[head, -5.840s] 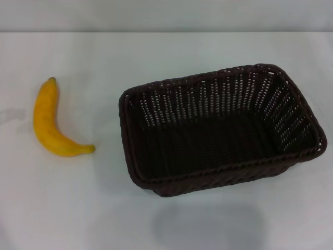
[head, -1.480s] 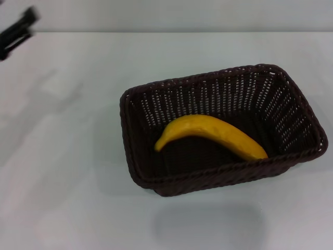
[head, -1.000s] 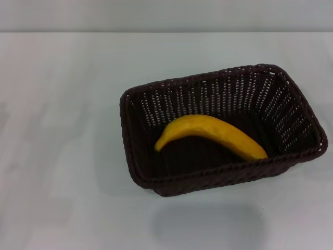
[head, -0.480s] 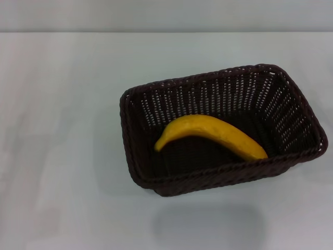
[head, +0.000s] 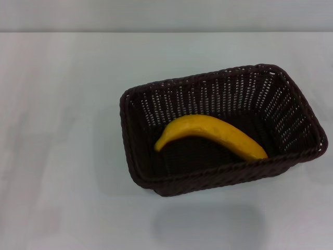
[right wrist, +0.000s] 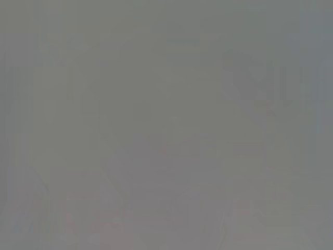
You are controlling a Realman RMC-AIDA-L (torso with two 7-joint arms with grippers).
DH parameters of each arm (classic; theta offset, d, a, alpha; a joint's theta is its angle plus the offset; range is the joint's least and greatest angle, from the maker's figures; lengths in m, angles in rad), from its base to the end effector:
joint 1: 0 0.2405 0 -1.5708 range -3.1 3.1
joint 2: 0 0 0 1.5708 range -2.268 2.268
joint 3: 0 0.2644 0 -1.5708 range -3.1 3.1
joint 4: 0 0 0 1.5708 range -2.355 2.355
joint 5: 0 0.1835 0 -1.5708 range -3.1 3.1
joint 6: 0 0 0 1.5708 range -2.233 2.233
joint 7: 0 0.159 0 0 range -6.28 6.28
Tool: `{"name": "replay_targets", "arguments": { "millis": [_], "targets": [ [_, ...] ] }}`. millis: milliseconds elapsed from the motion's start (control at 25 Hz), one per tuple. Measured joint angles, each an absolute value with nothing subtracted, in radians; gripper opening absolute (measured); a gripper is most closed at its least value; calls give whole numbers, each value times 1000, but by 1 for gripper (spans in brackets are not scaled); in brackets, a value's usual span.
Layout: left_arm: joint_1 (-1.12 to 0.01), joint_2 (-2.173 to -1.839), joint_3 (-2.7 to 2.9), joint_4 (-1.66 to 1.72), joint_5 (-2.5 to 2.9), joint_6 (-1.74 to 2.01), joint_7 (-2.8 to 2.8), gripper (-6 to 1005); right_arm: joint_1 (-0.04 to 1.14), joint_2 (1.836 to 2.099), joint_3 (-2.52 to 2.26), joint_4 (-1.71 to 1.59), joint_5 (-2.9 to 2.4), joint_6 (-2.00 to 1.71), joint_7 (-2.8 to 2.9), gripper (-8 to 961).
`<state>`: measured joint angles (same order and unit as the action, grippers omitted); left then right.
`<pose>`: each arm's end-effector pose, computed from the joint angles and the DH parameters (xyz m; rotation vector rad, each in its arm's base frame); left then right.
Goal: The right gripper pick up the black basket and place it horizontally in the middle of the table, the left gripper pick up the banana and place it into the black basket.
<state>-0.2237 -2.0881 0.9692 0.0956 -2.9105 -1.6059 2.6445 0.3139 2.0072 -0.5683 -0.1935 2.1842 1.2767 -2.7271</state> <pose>-0.3580 0.2471 0.0875 -1.1412 -0.5024 -0.9928 0.3708 0.3042 0.0793 -1.5410 0.4610 0.6358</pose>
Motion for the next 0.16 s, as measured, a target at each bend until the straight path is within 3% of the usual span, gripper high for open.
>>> {"name": "replay_targets", "arguments": {
  "millis": [160],
  "targets": [
    [-223,-2089,969,94,-2918,-1607,2648,885,312,2007,-569,-191,2184,1272,-2723,597]
  ]
}}
